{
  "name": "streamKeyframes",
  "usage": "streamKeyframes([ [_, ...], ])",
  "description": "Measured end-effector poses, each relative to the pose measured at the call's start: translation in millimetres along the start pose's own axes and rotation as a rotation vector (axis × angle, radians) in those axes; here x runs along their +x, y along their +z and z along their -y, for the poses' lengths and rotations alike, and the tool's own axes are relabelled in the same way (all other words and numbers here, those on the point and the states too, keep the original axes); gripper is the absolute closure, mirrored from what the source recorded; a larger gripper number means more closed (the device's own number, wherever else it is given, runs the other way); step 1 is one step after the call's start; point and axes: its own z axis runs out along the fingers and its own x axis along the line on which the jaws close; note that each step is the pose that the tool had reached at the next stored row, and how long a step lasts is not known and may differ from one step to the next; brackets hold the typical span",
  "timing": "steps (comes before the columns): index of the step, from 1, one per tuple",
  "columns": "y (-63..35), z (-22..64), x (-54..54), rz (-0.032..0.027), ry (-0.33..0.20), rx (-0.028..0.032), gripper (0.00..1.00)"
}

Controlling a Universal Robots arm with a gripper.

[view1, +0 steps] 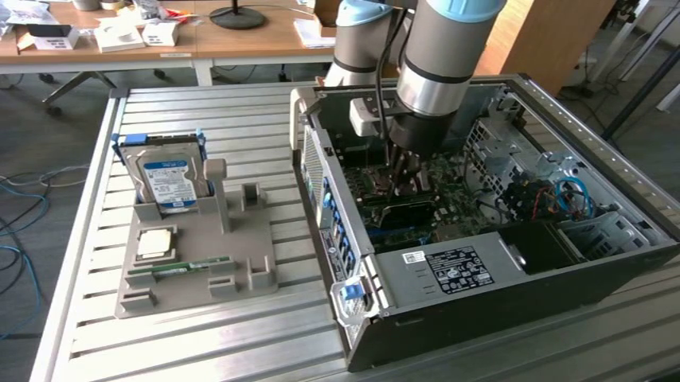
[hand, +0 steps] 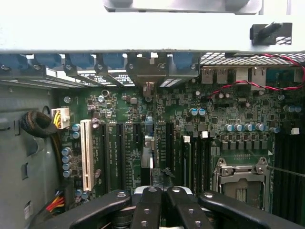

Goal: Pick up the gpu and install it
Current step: 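Press down on the gpu until it lock into place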

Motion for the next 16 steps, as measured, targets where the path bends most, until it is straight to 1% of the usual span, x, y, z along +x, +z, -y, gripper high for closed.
streamKeyframes([
  [5,3.7,-0.1,0.1,-0.0003,0.0,-0.0001,0.89],
  [16,5.9,-0.1,0.2,-0.0003,0.0,-0.0001,0.89],
])
